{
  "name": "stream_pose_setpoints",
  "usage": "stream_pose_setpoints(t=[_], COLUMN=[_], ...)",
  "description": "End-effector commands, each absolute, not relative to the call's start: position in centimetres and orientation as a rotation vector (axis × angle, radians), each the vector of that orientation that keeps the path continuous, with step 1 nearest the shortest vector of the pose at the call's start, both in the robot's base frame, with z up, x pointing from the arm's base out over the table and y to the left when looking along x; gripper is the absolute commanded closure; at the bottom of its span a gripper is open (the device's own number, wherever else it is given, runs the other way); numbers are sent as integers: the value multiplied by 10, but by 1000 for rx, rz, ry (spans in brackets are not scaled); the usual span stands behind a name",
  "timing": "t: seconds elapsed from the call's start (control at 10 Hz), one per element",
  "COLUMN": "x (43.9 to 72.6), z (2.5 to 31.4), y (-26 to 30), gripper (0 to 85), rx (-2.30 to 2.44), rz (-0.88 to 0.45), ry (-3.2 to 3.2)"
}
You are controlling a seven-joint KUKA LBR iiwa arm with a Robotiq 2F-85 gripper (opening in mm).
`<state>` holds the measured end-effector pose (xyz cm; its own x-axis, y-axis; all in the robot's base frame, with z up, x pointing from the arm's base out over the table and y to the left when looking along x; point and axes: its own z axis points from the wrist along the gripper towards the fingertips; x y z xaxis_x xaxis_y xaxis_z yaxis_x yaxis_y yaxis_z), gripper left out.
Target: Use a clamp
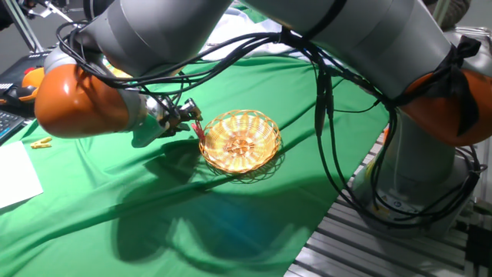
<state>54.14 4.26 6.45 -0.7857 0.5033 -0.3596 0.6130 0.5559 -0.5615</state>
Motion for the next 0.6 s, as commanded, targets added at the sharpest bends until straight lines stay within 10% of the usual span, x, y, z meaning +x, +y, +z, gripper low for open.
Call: stream_pose_setpoints(t=[0.0,0.4,0.5], x=[542,549,551], z=[65,70,71], y=[43,39,38], gripper=[170,170,340], rx=[951,966,959], rz=[-1032,-849,-813], ry=[2637,2792,2815])
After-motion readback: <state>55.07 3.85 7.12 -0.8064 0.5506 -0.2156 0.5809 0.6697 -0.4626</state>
